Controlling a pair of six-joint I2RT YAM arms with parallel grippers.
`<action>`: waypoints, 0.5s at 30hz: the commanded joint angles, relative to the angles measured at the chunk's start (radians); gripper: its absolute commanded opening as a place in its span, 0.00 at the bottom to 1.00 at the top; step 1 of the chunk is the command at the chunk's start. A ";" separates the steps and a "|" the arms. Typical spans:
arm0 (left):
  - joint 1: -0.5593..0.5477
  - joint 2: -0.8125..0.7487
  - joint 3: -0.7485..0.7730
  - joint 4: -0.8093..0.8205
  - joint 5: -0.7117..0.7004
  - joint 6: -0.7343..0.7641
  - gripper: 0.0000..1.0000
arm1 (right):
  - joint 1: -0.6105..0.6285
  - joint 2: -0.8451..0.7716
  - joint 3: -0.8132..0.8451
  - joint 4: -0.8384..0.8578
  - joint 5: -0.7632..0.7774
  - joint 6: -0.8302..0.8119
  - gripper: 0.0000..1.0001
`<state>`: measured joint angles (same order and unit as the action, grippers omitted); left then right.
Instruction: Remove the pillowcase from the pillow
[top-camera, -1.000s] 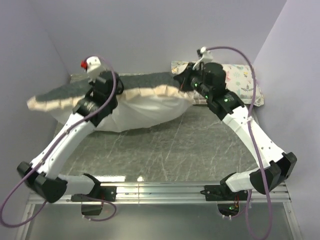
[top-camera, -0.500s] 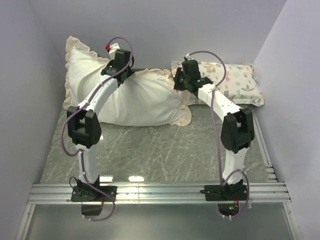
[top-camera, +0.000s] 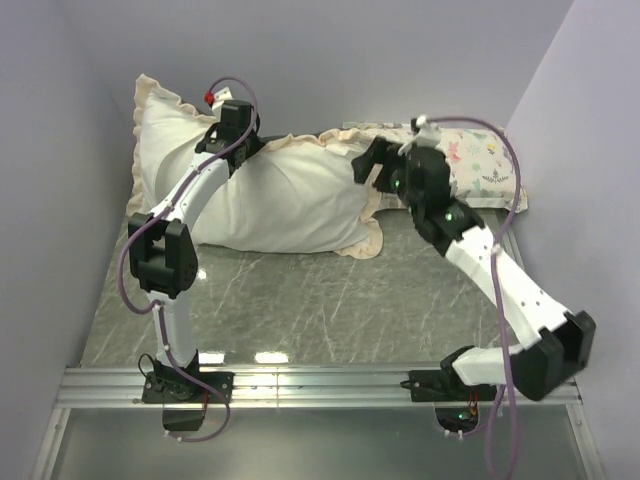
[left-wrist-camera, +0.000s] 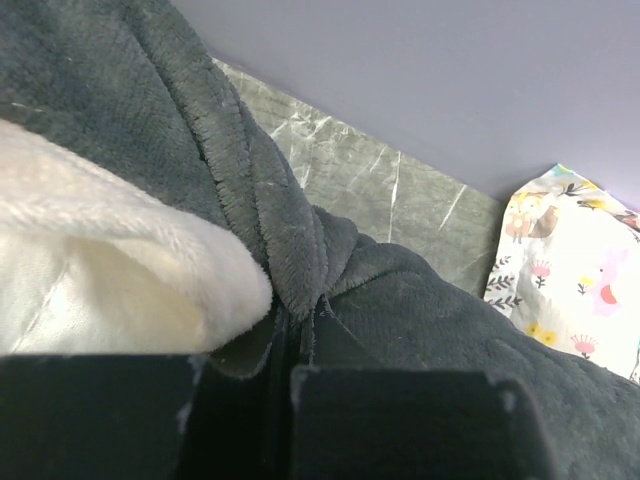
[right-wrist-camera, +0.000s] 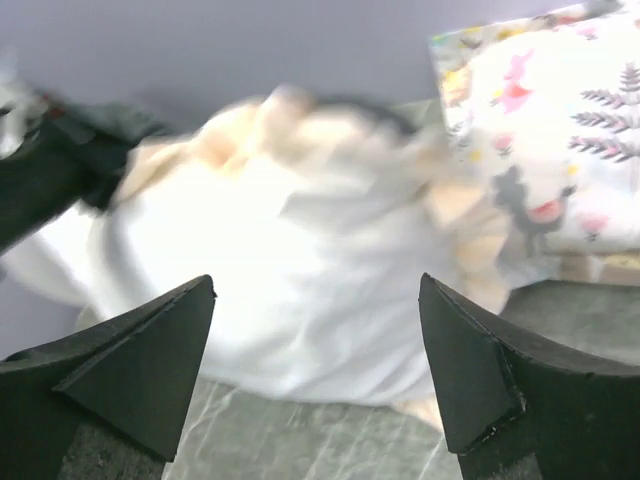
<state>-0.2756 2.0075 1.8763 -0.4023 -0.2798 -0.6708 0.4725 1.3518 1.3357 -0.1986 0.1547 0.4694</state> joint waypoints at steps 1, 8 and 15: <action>-0.013 0.043 -0.039 -0.122 0.083 -0.004 0.00 | 0.104 -0.075 -0.185 0.220 0.045 -0.026 0.92; -0.014 0.025 -0.066 -0.118 0.090 -0.006 0.00 | 0.233 0.253 -0.153 0.317 0.111 -0.080 0.95; -0.016 -0.019 -0.131 -0.102 0.085 0.002 0.00 | 0.255 0.406 -0.081 0.361 0.167 -0.126 0.80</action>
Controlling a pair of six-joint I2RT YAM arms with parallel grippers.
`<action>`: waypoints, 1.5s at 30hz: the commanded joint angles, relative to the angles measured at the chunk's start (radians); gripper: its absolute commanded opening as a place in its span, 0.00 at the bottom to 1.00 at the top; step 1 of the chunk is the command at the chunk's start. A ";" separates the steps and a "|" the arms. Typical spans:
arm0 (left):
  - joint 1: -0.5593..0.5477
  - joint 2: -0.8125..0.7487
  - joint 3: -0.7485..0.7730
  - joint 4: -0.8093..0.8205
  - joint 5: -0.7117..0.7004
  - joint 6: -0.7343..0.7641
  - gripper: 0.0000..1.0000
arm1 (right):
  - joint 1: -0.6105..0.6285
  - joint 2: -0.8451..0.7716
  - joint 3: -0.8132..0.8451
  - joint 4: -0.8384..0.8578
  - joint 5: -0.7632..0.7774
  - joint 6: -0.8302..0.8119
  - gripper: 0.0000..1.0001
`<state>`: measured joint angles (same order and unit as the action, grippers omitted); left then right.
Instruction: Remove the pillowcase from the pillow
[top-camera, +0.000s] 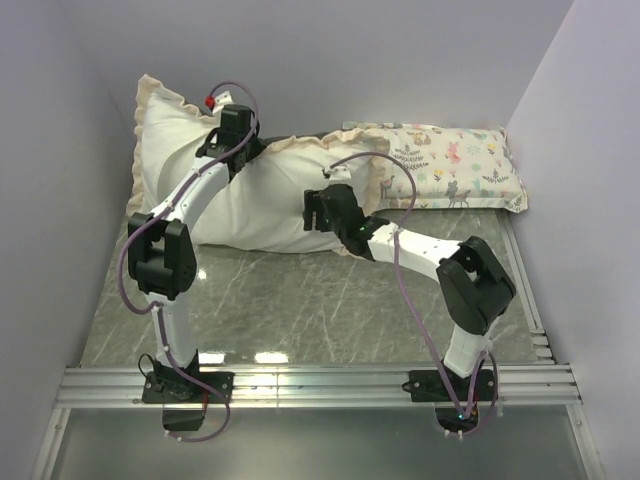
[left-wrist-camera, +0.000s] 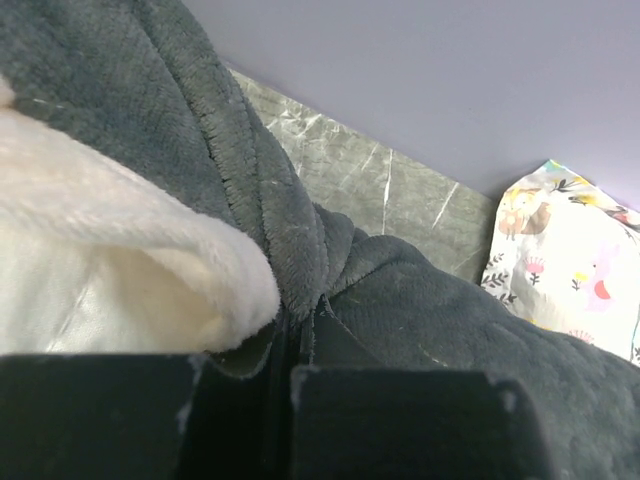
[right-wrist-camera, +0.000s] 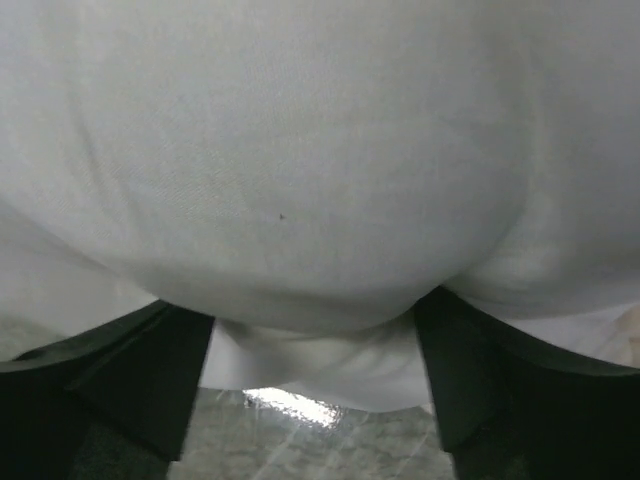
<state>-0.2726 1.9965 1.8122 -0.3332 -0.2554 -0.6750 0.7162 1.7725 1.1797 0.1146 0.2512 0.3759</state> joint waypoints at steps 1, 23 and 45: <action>-0.020 -0.019 -0.074 -0.171 0.058 0.008 0.00 | 0.009 -0.013 0.086 0.036 0.082 -0.034 0.70; -0.234 -0.272 -0.278 -0.089 -0.007 -0.009 0.04 | -0.221 -0.473 0.148 -0.518 -0.010 0.037 0.00; -0.281 -0.704 -0.535 -0.153 -0.406 -0.188 0.89 | -0.098 -0.556 0.026 -0.418 0.071 -0.032 0.73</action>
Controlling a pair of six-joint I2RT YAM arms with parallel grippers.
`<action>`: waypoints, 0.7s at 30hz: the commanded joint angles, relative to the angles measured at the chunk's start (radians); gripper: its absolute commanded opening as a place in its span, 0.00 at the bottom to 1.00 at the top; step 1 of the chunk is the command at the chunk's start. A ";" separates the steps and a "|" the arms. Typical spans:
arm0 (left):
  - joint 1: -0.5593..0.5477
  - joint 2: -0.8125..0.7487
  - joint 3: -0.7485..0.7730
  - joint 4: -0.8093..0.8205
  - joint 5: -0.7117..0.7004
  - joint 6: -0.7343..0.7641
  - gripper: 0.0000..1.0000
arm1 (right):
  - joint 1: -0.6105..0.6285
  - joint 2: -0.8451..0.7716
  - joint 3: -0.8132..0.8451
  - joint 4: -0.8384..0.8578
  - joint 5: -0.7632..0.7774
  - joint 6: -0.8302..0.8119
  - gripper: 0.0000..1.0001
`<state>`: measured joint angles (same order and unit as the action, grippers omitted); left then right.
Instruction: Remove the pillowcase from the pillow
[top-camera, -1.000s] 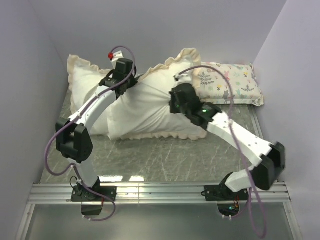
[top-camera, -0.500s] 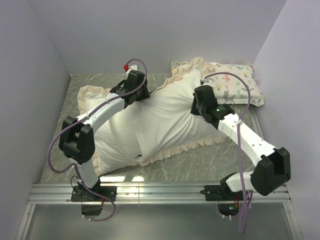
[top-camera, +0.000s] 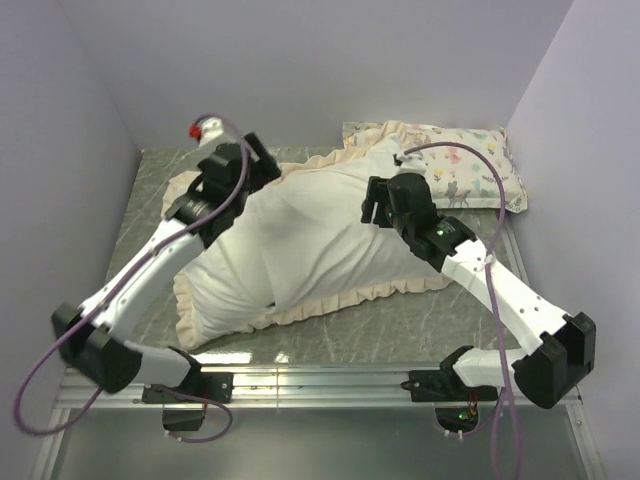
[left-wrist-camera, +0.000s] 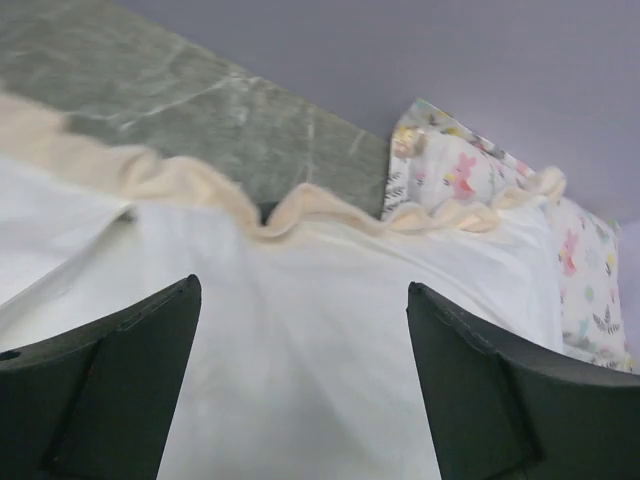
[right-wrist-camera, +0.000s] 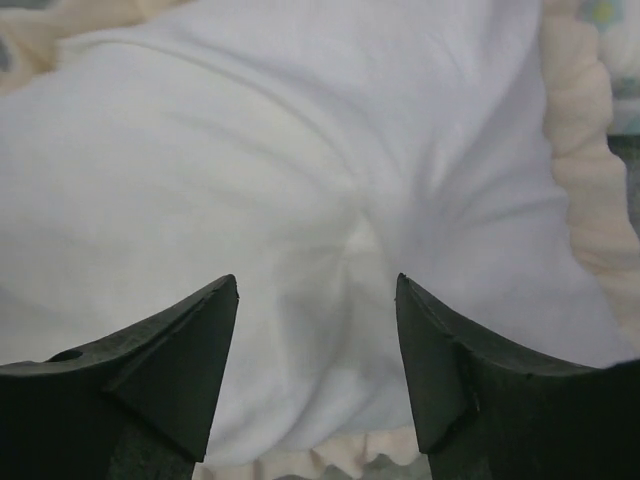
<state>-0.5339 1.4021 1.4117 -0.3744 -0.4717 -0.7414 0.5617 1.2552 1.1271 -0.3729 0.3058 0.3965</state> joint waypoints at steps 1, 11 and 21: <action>-0.021 -0.144 -0.184 -0.121 -0.223 -0.160 0.89 | 0.113 -0.028 0.104 0.081 0.009 -0.067 0.74; -0.024 -0.337 -0.539 -0.268 -0.298 -0.522 0.91 | 0.423 0.246 0.260 0.253 -0.105 -0.315 0.86; -0.008 -0.494 -0.619 -0.368 -0.332 -0.639 0.77 | 0.495 0.328 0.165 0.413 -0.112 -0.346 0.87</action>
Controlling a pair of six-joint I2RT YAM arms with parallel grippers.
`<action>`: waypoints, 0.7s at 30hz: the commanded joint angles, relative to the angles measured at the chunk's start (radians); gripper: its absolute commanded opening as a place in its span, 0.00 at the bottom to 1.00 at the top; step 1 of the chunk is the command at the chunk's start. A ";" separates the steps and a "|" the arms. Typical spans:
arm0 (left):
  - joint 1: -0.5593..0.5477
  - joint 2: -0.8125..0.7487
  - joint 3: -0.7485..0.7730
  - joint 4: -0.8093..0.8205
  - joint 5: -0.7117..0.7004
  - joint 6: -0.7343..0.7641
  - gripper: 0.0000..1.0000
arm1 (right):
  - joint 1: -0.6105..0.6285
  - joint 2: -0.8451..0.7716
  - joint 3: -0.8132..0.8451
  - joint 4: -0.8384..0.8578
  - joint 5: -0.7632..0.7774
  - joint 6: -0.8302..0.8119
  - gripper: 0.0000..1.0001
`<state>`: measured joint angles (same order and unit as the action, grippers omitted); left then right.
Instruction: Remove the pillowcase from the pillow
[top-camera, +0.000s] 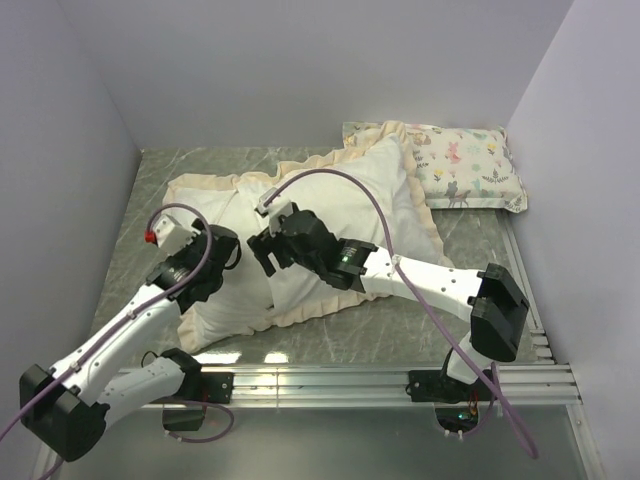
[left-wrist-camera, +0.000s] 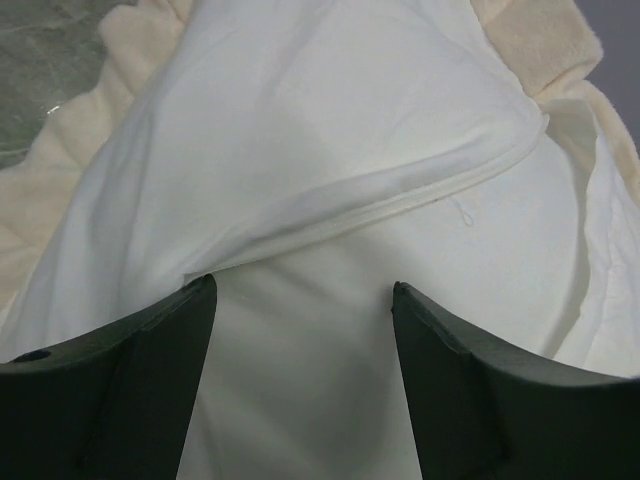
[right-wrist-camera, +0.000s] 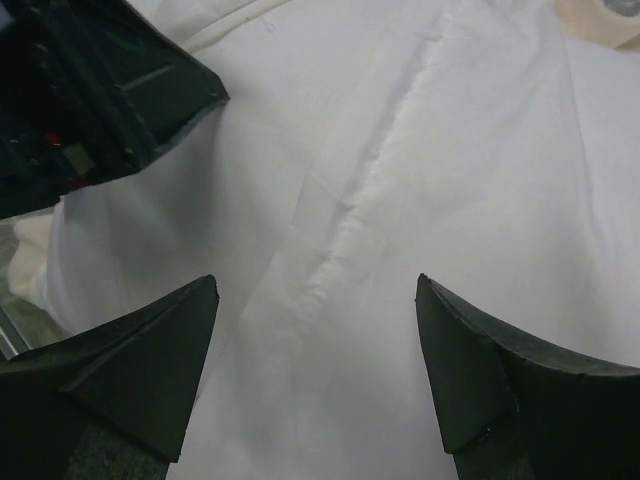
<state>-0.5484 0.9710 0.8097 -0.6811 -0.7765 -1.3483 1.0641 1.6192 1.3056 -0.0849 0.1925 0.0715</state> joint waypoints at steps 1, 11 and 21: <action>0.007 -0.077 -0.015 -0.060 -0.029 -0.016 0.76 | -0.007 -0.033 -0.020 0.129 -0.002 -0.019 0.87; 0.019 -0.143 0.051 -0.250 -0.090 -0.095 0.93 | 0.011 0.011 0.029 0.112 0.008 -0.062 0.87; 0.189 -0.218 -0.145 0.078 0.172 0.107 0.95 | 0.074 0.195 0.115 0.073 0.143 -0.138 0.92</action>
<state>-0.4168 0.7609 0.7040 -0.7601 -0.7219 -1.3373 1.1217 1.7733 1.4029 -0.0135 0.2760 -0.0345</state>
